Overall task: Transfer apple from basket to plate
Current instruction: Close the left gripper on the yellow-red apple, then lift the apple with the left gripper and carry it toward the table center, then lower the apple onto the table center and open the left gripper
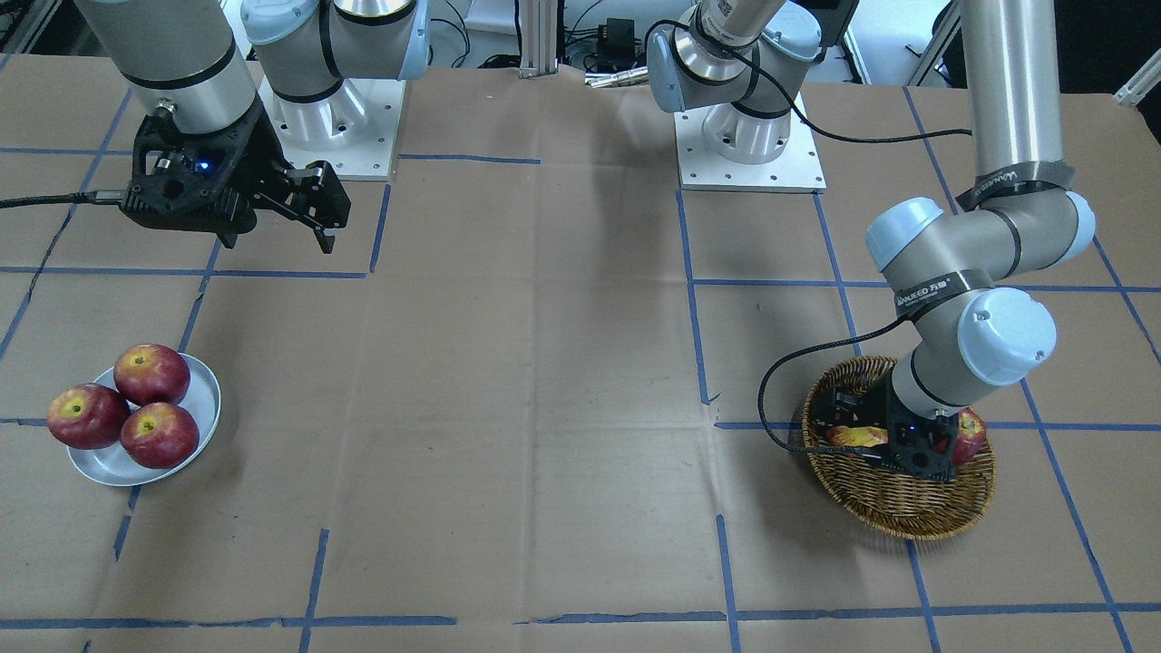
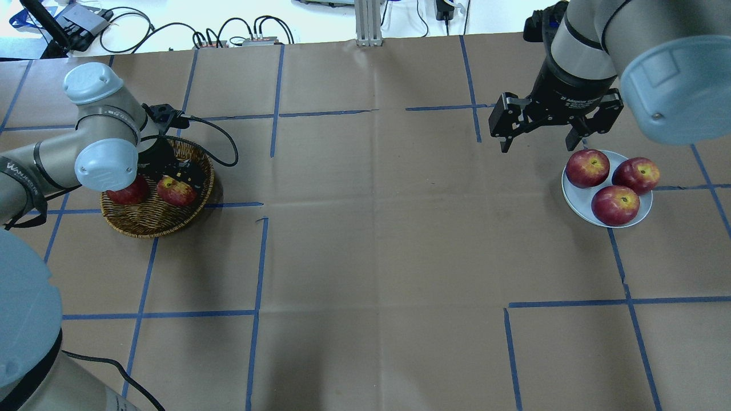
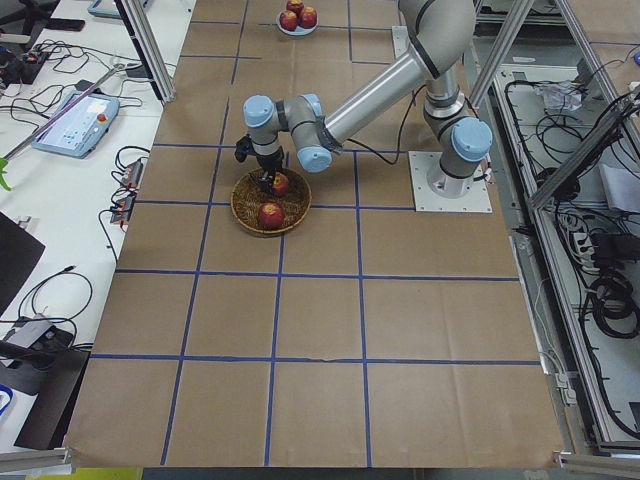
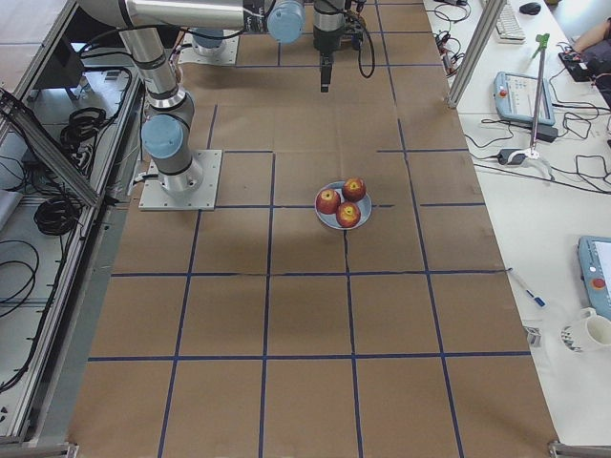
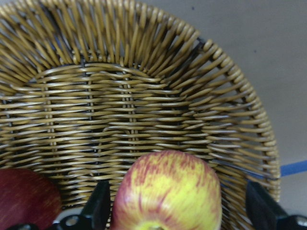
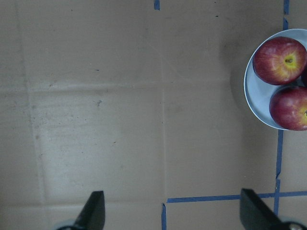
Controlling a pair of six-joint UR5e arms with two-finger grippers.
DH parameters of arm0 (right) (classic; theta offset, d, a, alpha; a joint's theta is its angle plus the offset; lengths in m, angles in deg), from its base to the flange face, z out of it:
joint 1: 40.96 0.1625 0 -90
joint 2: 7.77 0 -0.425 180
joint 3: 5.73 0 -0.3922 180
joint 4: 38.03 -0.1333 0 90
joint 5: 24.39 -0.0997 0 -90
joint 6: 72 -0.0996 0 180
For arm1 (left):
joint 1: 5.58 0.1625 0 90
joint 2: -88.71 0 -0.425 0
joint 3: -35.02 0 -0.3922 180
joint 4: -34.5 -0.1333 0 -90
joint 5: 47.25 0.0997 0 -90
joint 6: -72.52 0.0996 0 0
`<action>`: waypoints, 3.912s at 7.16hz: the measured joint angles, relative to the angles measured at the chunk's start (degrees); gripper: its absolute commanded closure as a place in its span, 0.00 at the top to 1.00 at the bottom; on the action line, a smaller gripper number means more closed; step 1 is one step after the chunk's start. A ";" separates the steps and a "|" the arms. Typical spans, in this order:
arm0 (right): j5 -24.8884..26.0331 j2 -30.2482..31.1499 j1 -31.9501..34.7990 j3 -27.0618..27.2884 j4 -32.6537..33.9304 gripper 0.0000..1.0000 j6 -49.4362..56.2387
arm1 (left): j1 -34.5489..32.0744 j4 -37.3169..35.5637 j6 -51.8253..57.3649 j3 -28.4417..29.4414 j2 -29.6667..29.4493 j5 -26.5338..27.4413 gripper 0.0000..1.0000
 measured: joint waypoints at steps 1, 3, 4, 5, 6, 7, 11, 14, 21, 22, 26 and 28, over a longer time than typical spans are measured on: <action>0.00 0.00 0.00 -0.03 0.00 1.00 0.00 | 0.12 -0.09 0.14 0.03 -0.33 0.00 0.65; -0.02 0.00 0.01 -0.05 0.00 1.00 -0.03 | 0.17 -0.20 0.25 0.60 -0.42 0.11 0.59; -0.04 0.00 0.03 -0.09 0.00 1.00 -0.06 | 0.05 -0.21 0.16 0.92 -0.05 0.10 0.59; -0.03 0.00 0.03 -0.08 0.00 1.00 -0.09 | -0.47 -0.15 -0.80 1.34 0.82 0.06 0.59; -0.01 0.00 0.03 -0.11 0.00 1.00 -0.11 | -1.79 0.26 -3.66 2.27 1.94 0.06 0.60; -0.01 0.02 0.04 -0.10 0.00 1.00 -0.07 | -4.74 1.29 -8.77 3.68 3.01 0.08 0.62; 0.00 0.00 0.00 -0.08 0.06 1.00 -0.19 | -25.66 3.18 -39.21 11.25 0.25 0.27 0.67; 0.00 -0.02 0.02 -0.07 0.03 1.00 0.00 | -36.11 3.20 -50.61 15.52 -6.61 0.22 0.65; 0.00 0.00 0.00 -0.02 0.00 1.00 0.02 | -35.30 4.02 -49.00 14.83 -4.23 0.93 0.99; -0.04 0.03 0.00 -0.03 -0.02 1.00 -0.05 | -34.61 5.20 -47.90 14.22 -3.50 0.97 0.99; -0.17 0.29 0.17 -0.17 -0.05 1.00 -0.16 | -34.12 6.15 -29.62 11.03 -1.52 0.41 0.99; -0.18 0.25 0.75 -0.35 0.36 1.00 -0.56 | -34.24 5.94 -21.85 10.75 -1.38 0.30 0.99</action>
